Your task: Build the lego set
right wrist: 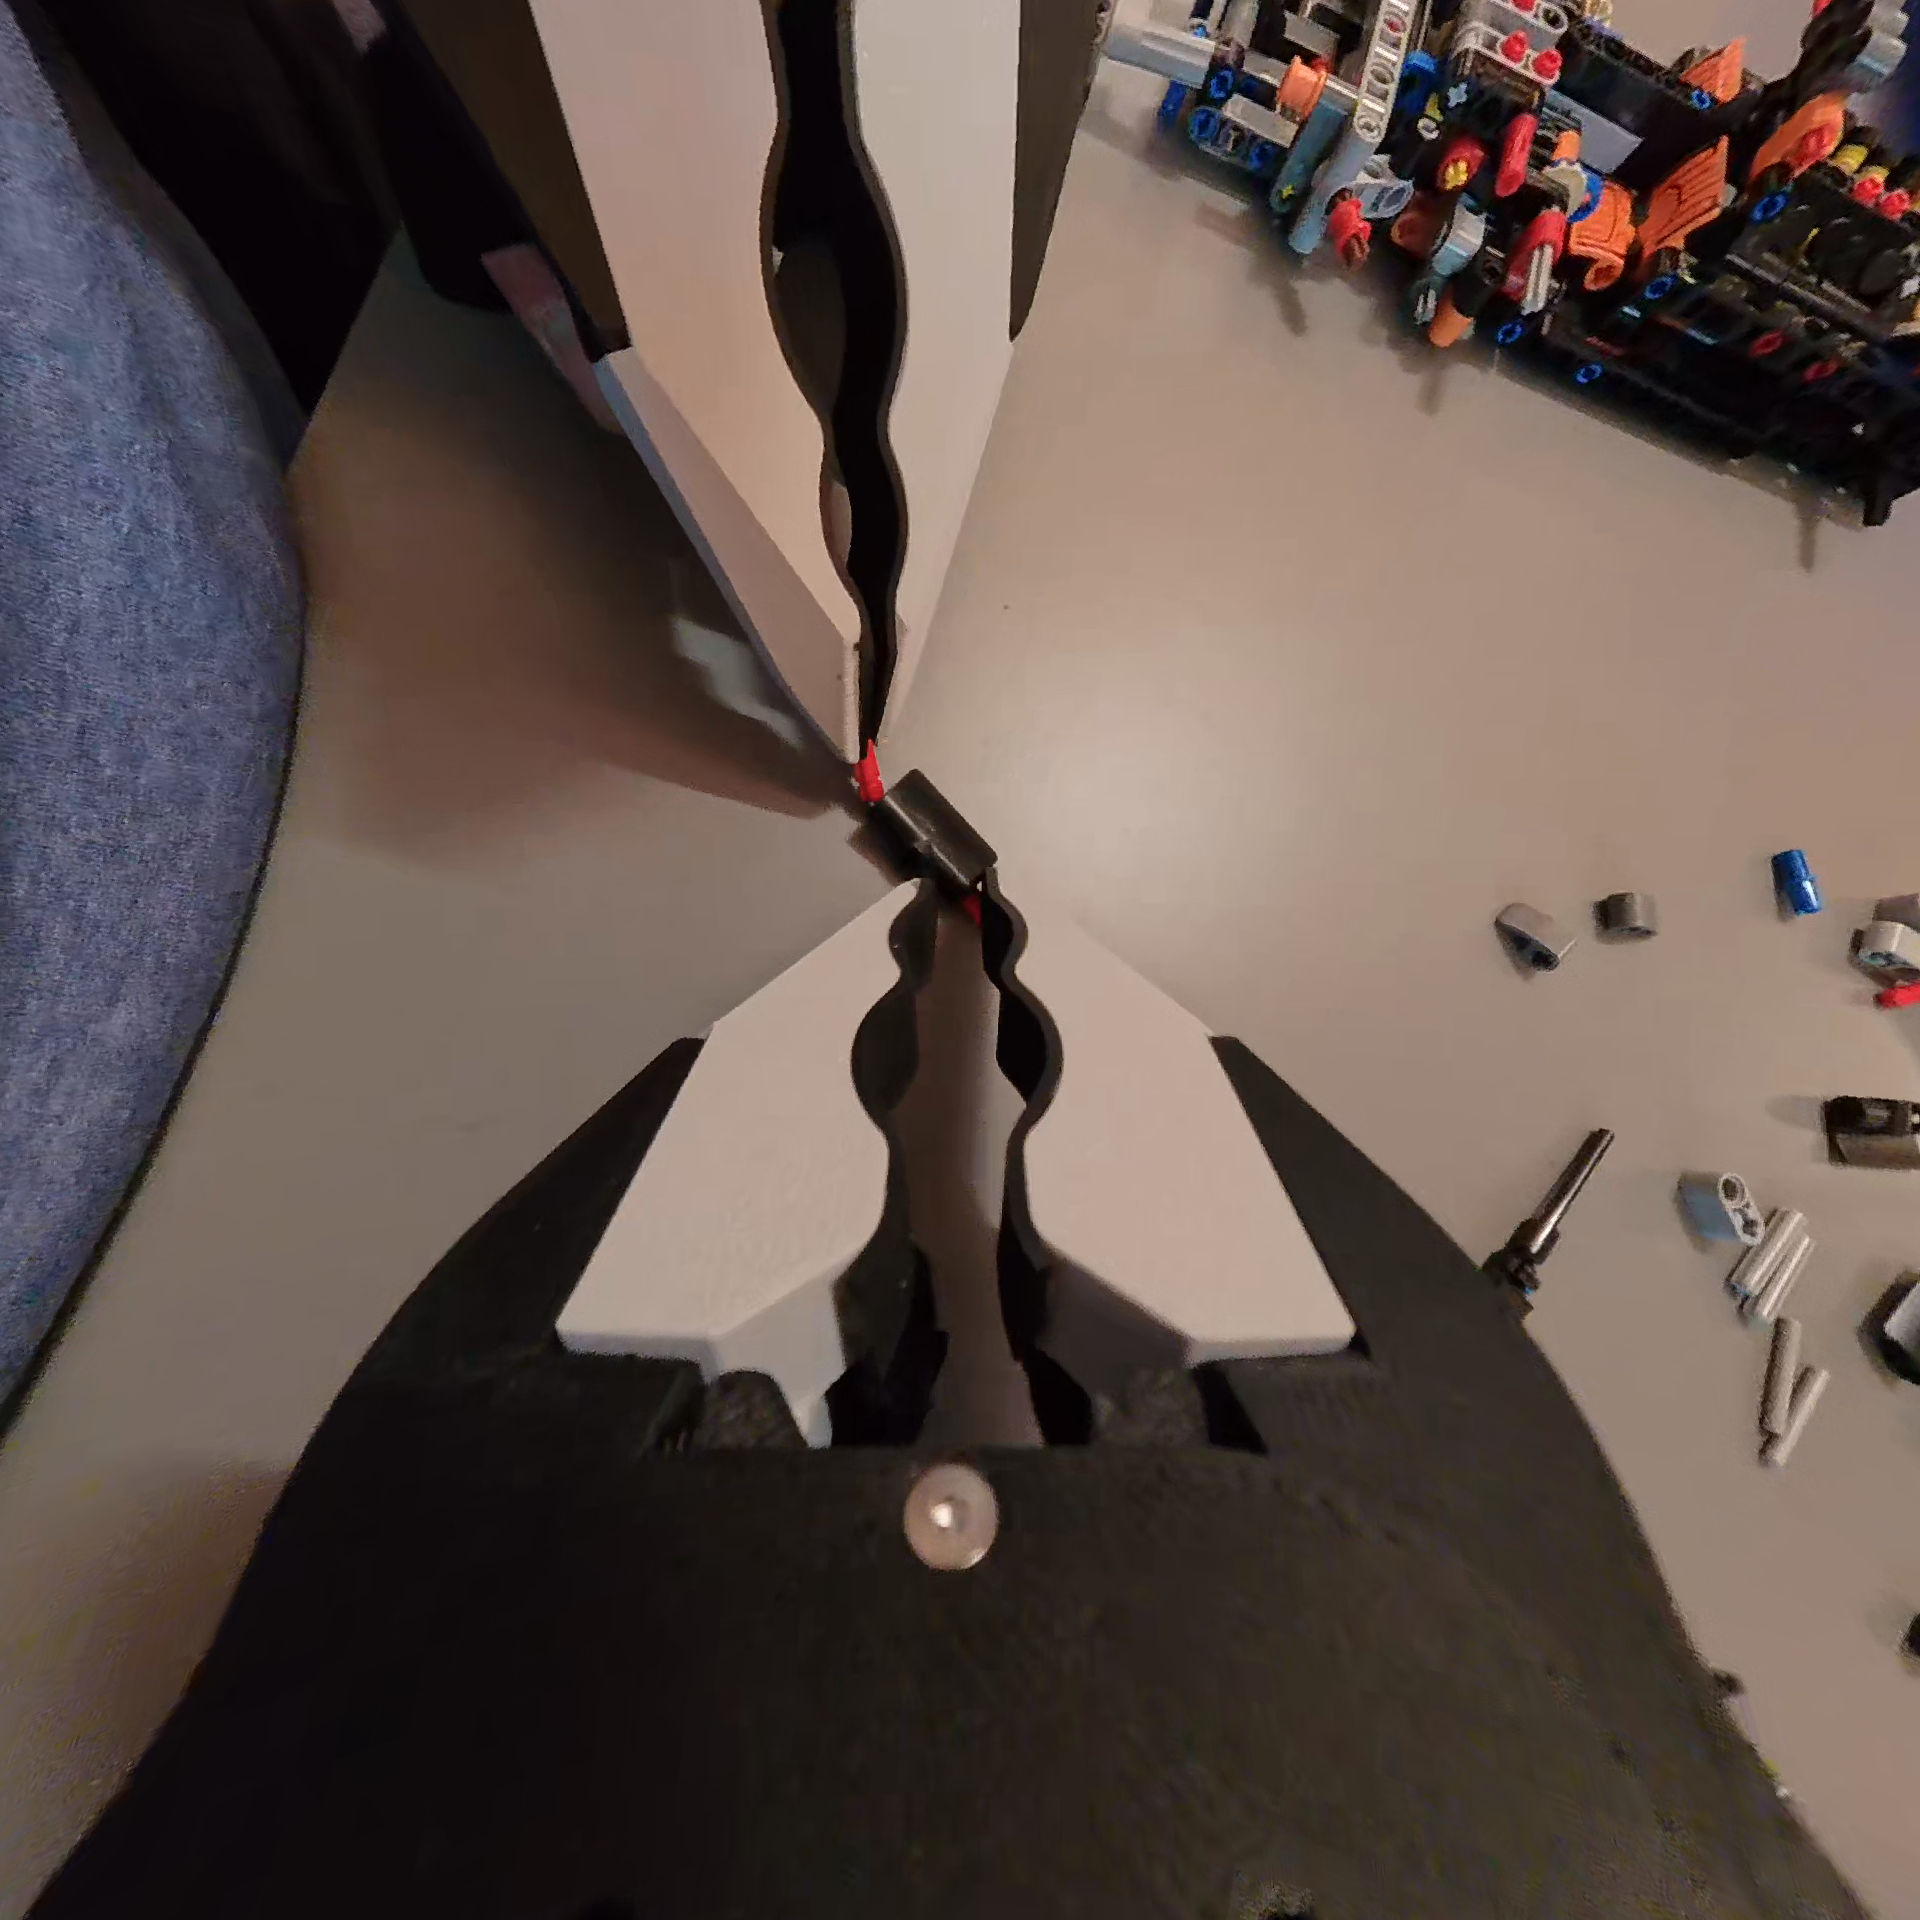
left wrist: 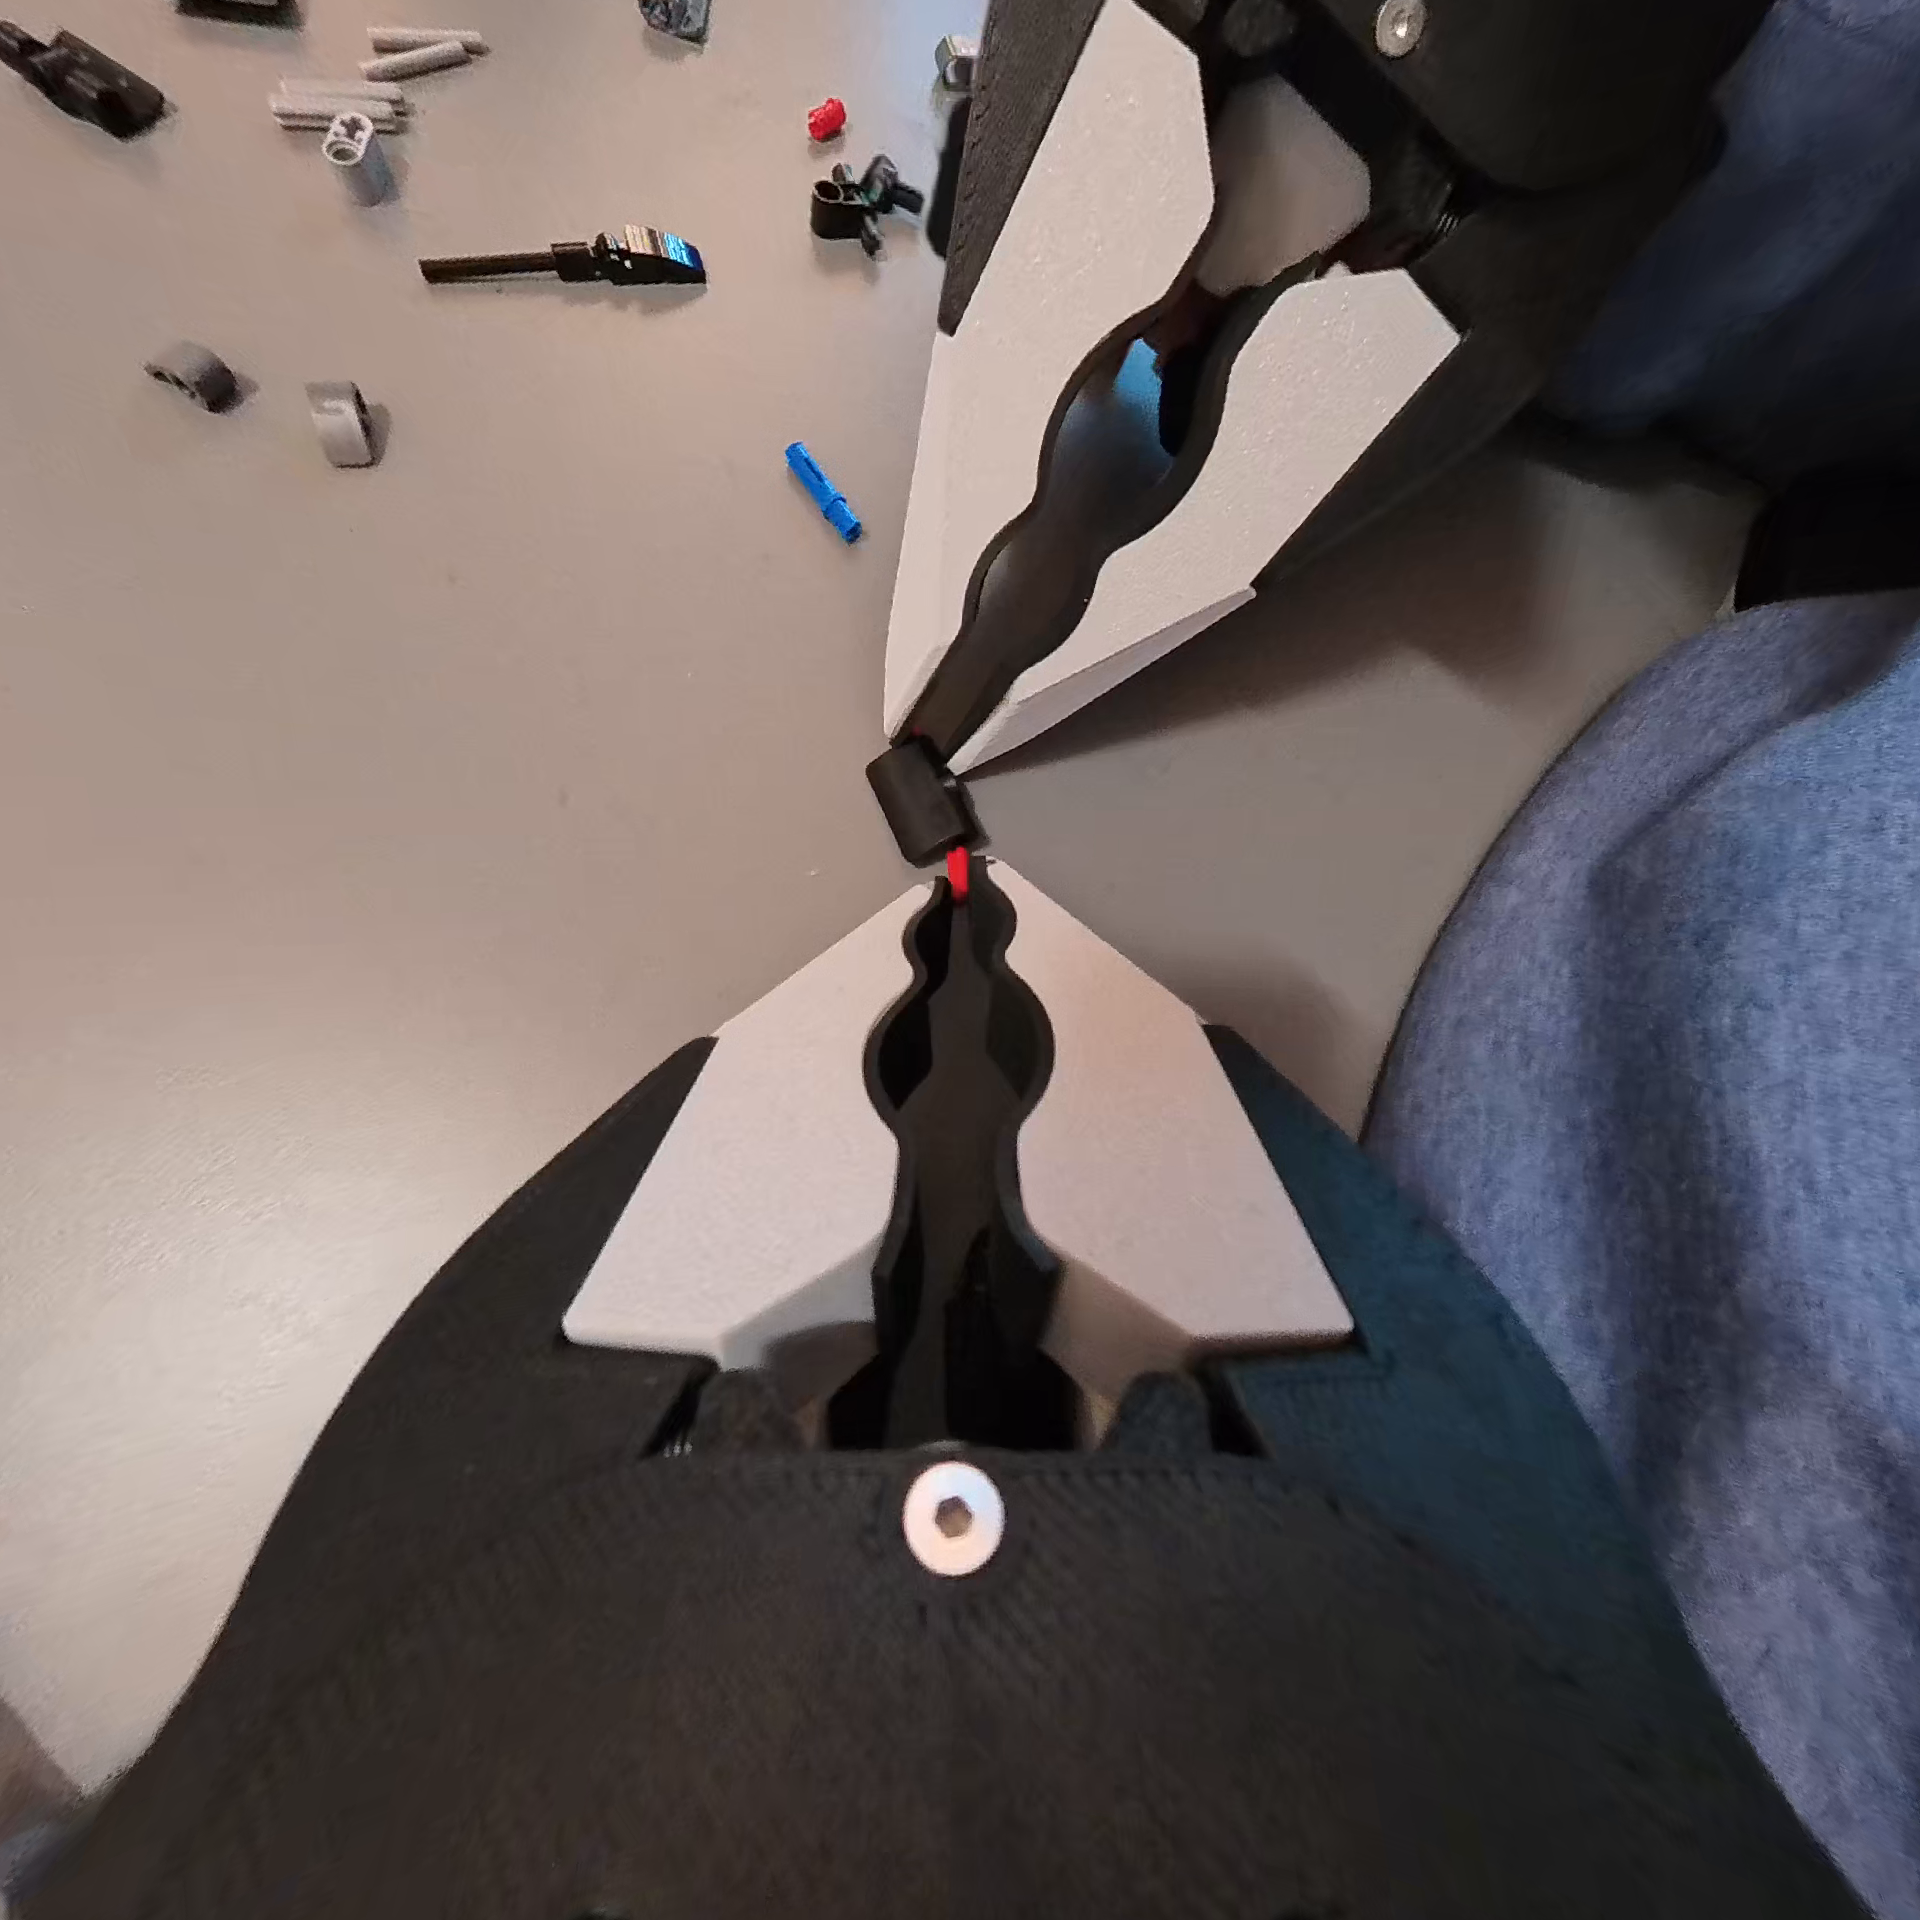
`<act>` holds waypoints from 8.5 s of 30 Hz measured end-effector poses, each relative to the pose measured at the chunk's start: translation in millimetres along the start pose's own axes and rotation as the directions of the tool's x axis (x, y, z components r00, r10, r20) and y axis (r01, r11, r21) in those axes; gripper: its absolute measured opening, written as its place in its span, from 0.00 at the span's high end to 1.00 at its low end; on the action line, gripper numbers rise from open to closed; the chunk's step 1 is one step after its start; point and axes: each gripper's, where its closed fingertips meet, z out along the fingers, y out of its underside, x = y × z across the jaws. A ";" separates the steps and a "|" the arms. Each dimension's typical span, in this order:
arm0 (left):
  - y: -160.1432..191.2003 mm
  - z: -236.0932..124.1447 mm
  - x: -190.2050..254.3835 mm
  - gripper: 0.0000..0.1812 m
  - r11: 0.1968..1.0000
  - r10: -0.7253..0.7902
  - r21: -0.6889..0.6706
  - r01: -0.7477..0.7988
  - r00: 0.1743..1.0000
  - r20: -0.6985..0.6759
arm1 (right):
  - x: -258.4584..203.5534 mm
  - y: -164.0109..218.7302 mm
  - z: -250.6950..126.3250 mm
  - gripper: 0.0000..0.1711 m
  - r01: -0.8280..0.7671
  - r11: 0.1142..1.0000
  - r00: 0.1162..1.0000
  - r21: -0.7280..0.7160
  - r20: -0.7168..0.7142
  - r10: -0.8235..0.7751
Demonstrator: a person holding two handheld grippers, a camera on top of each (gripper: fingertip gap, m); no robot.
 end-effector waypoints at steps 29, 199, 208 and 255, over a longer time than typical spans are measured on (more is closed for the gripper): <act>-2.8 3.1 -1.4 1.00 1.000 0.012 0.004 -0.012 0.998 0.055 | -1.1 4.3 -5.1 0.98 -0.146 0.989 0.989 0.039 -0.005 0.146; 2.2 6.3 -8.3 0.99 0.681 0.718 -0.438 -0.586 0.650 0.248 | -1.0 5.4 -5.7 0.98 -0.100 0.995 0.994 -0.007 -0.052 0.100; 2.7 6.5 -8.7 1.00 0.624 0.747 -0.515 -0.587 0.643 0.172 | -1.0 5.4 -5.8 0.99 -0.099 0.995 0.993 -0.024 -0.072 0.097; 1.4 11.8 -2.8 1.00 0.530 0.778 -0.563 -0.634 0.628 0.024 | 1.6 1.2 -10.3 0.99 -0.026 0.999 0.998 0.018 -0.064 0.028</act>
